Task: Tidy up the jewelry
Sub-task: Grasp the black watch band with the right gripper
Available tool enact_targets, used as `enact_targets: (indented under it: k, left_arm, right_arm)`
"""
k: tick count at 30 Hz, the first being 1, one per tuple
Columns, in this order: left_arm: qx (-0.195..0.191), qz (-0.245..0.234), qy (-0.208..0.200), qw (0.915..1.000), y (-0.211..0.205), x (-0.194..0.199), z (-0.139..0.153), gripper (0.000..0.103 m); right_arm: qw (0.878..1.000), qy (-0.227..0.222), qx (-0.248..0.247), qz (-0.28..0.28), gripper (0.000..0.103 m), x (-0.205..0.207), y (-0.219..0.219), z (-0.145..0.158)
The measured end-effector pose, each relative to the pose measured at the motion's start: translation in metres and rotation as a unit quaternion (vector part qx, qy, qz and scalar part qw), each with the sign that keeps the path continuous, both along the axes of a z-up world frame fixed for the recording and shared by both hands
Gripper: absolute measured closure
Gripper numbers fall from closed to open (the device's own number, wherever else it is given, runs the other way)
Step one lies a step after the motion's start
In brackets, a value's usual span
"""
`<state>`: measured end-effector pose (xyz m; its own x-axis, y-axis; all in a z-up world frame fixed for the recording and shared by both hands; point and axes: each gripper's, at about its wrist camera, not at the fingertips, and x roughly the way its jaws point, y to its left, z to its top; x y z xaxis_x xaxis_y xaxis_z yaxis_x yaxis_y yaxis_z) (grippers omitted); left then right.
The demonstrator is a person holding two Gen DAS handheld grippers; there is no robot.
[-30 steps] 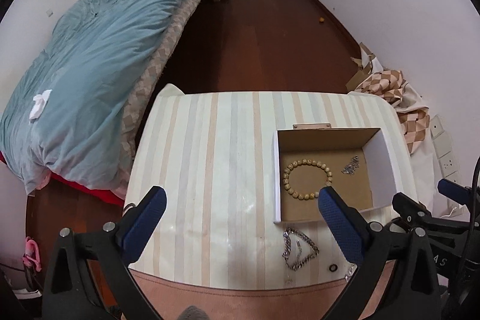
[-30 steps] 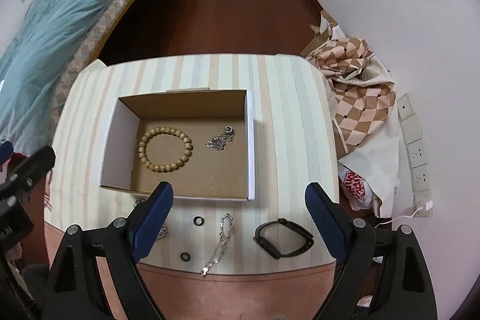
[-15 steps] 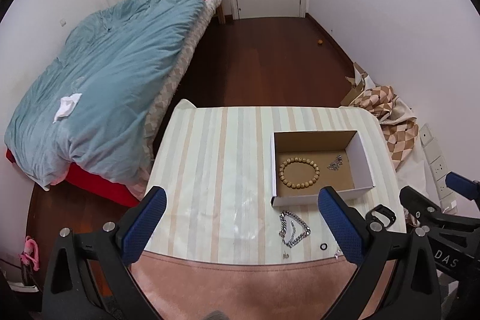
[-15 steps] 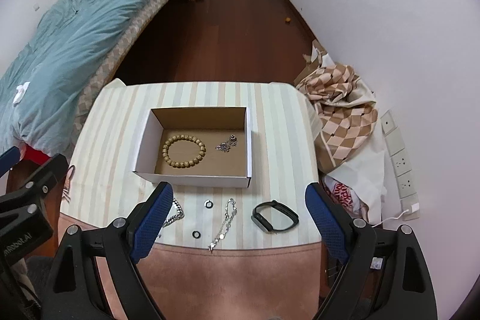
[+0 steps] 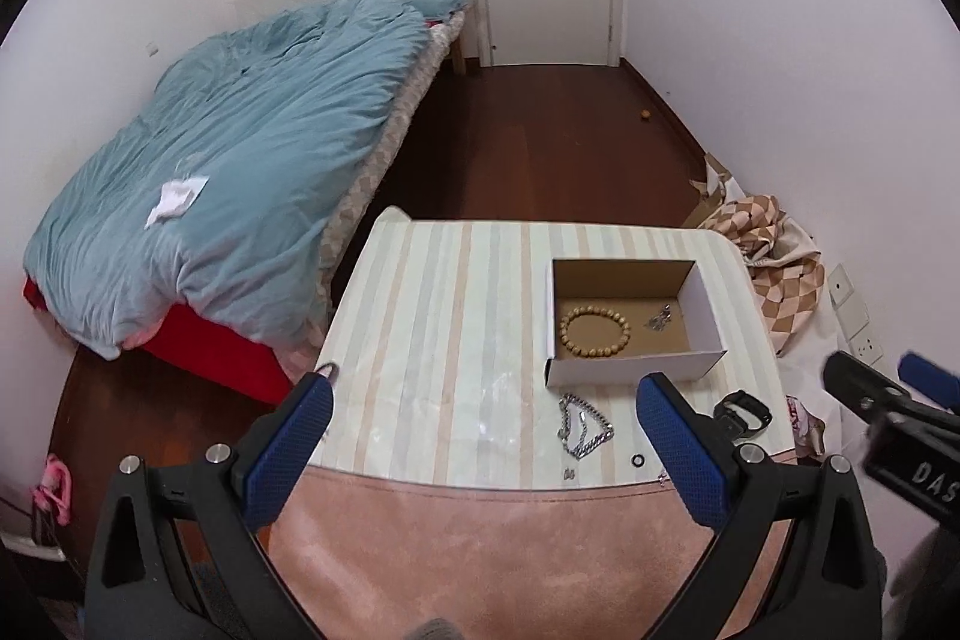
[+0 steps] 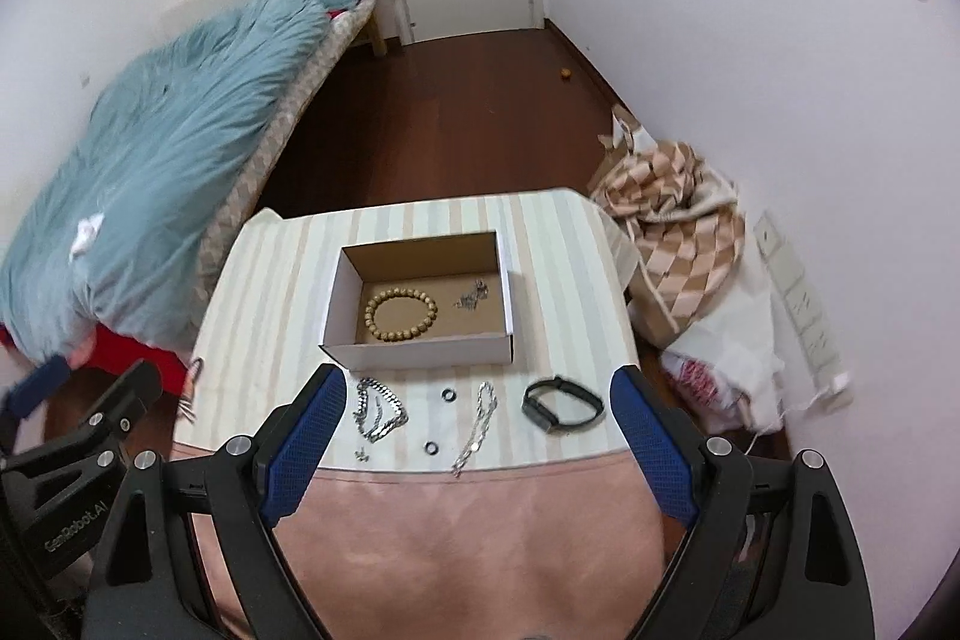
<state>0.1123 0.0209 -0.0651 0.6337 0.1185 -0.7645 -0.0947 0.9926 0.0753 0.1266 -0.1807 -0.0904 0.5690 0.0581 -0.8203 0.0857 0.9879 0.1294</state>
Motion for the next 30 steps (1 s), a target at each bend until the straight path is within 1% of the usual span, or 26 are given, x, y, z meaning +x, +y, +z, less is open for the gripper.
enact_targets:
  k: [3,6,8,9,10,13,15,18,19,21,22,23,24,25,27,28,30]
  left_arm:
    - [-0.003,0.009,0.013,0.9999,0.002,-0.004,-0.025,0.0]
    - [0.005,0.007,0.052,0.9986,-0.003,-0.001,-0.064,0.0]
    - [0.011,0.008,0.08,0.9967,-0.006,0.005,-0.092,0.0]
    - [0.011,0.009,0.089,0.9959,-0.007,0.007,-0.103,0.0]
    - [0.011,0.014,0.102,0.9946,-0.009,0.01,-0.116,0.0]
    - [0.015,0.026,0.133,0.9907,-0.01,0.022,-0.144,0.0]
    - [0.022,0.032,0.142,0.9892,-0.011,0.028,-0.155,0.0]
    - [0.03,0.044,0.157,0.9862,-0.009,0.043,-0.171,0.0]
    - [0.031,0.048,0.159,0.9856,-0.008,0.048,-0.174,0.0]
    - [0.033,0.052,0.162,0.9849,-0.006,0.055,-0.179,0.0]
    - [0.036,0.052,0.165,0.9843,-0.006,0.059,-0.181,0.0]
    - [0.038,0.052,0.167,0.9838,-0.005,0.063,-0.183,0.0]
    - [0.039,0.052,0.17,0.9833,-0.005,0.066,-0.186,0.0]
    - [0.04,0.052,0.172,0.9829,-0.004,0.069,-0.187,0.0]
    - [0.042,0.051,0.178,0.9818,-0.004,0.073,-0.192,0.0]
    - [0.042,0.05,0.18,0.9815,-0.004,0.075,-0.193,0.0]
    - [0.043,0.046,0.183,0.9811,-0.005,0.077,-0.196,0.0]
  right_arm:
    - [0.999,0.025,0.02,-0.027,0.012,-0.007,-0.02,-0.031]
    - [0.996,0.058,0.04,-0.047,0.013,-0.009,-0.041,-0.074]
    - [0.994,0.075,0.048,-0.062,0.024,-0.007,-0.053,-0.098]
    - [0.992,0.085,0.056,-0.07,0.032,-0.005,-0.06,-0.112]
    - [0.99,0.094,0.062,-0.08,0.035,-0.002,-0.065,-0.123]
    - [0.984,0.106,0.089,-0.112,0.036,0.01,-0.083,-0.151]
    - [0.979,0.114,0.1,-0.134,0.036,0.022,-0.094,-0.169]
    - [0.974,0.129,0.101,-0.156,0.037,0.041,-0.105,-0.192]
    - [0.972,0.135,0.102,-0.161,0.042,0.048,-0.108,-0.201]
    - [0.97,0.151,0.098,-0.161,0.048,0.06,-0.111,-0.215]
    - [0.97,0.157,0.096,-0.159,0.054,0.065,-0.111,-0.221]
    - [0.972,0.151,0.085,-0.159,0.054,0.07,-0.109,-0.221]
    - [0.974,0.147,0.074,-0.154,0.06,0.074,-0.108,-0.22]
    - [0.976,0.151,0.067,-0.143,0.069,0.079,-0.103,-0.221]
    - [0.978,0.149,0.057,-0.136,0.078,0.087,-0.101,-0.222]
    - [0.979,0.15,0.049,-0.129,0.087,0.091,-0.097,-0.223]
    - [0.982,0.145,0.035,-0.12,0.088,0.093,-0.093,-0.222]
